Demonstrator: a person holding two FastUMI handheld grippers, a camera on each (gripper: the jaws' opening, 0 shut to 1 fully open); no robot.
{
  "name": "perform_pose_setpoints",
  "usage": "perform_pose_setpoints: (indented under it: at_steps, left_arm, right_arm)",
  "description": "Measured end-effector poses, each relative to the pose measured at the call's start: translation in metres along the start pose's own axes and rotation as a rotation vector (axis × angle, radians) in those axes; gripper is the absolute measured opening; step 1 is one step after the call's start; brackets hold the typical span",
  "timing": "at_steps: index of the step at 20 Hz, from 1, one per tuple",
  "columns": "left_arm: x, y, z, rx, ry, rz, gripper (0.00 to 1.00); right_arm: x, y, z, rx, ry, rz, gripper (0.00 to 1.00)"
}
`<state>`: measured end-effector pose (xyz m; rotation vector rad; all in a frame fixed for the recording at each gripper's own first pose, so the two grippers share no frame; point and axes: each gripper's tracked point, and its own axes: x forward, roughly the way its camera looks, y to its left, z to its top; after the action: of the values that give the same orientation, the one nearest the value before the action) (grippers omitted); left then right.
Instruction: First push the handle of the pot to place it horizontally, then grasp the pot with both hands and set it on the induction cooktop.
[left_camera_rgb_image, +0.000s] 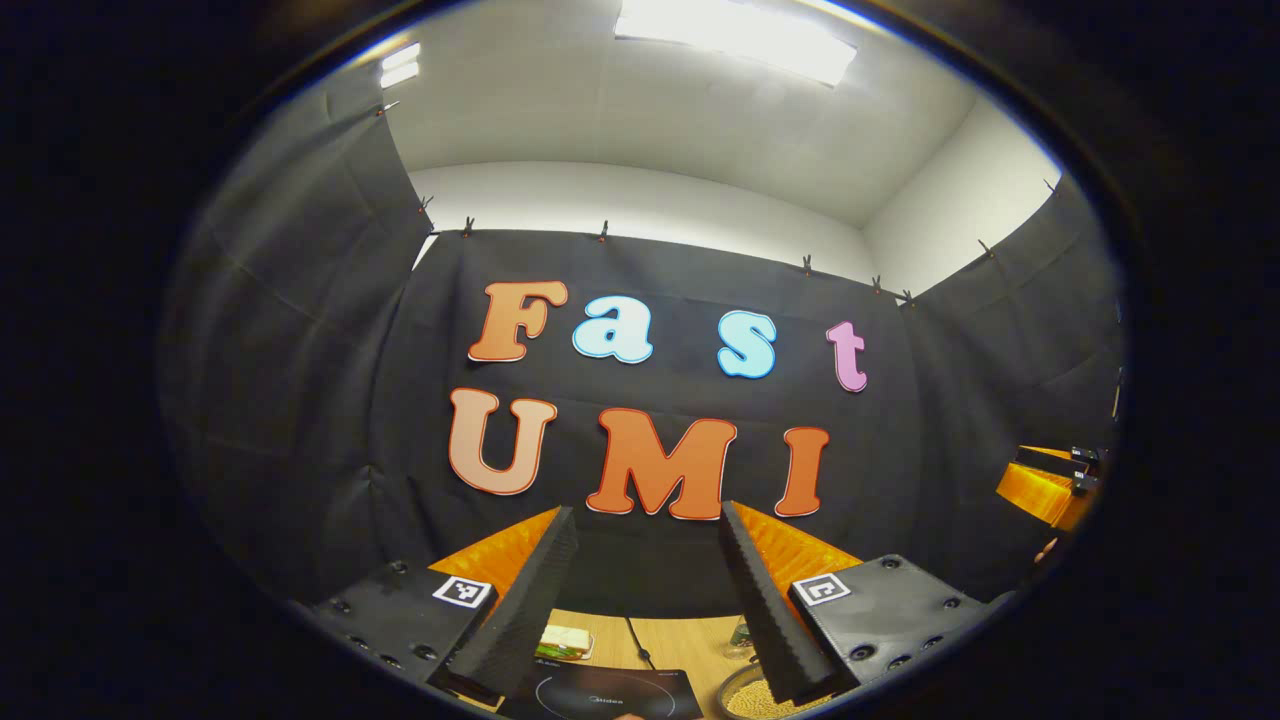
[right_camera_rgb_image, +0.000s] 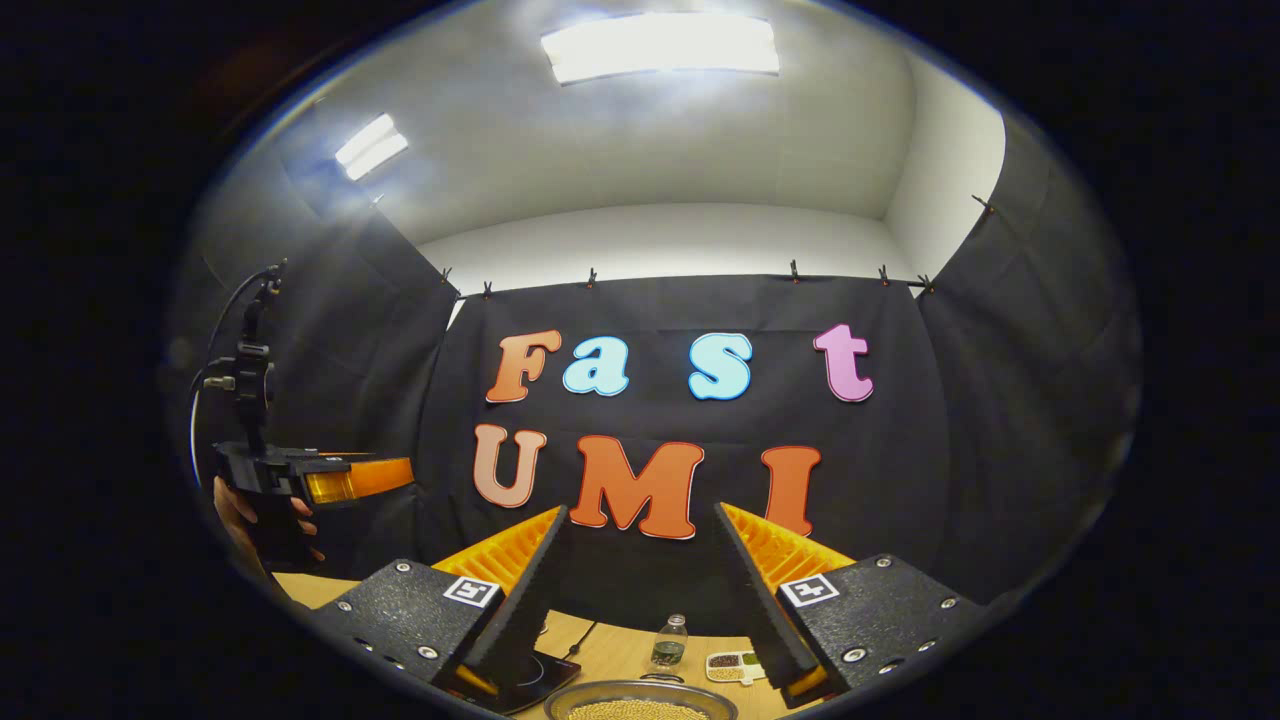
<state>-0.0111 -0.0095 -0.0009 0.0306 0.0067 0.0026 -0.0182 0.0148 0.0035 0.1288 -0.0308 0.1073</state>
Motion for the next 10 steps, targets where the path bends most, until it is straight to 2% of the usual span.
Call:
perform_pose_setpoints:
  at_steps: [4,6,10]
  left_arm:
    - [0.003,0.004,-0.012,0.006,0.019,0.015,0.94]
    - [0.003,0.005,-0.018,0.01,0.031,0.023,0.94]
    - [0.0,0.005,-0.027,0.018,0.043,0.036,0.95]
  right_arm:
    - [-0.001,-0.005,-0.032,0.002,0.065,-0.005,0.86]
    - [-0.003,-0.002,-0.06,-0.001,0.128,0.01,0.82]
    - [-0.01,0.0,-0.127,-0.006,0.265,0.033,0.83]
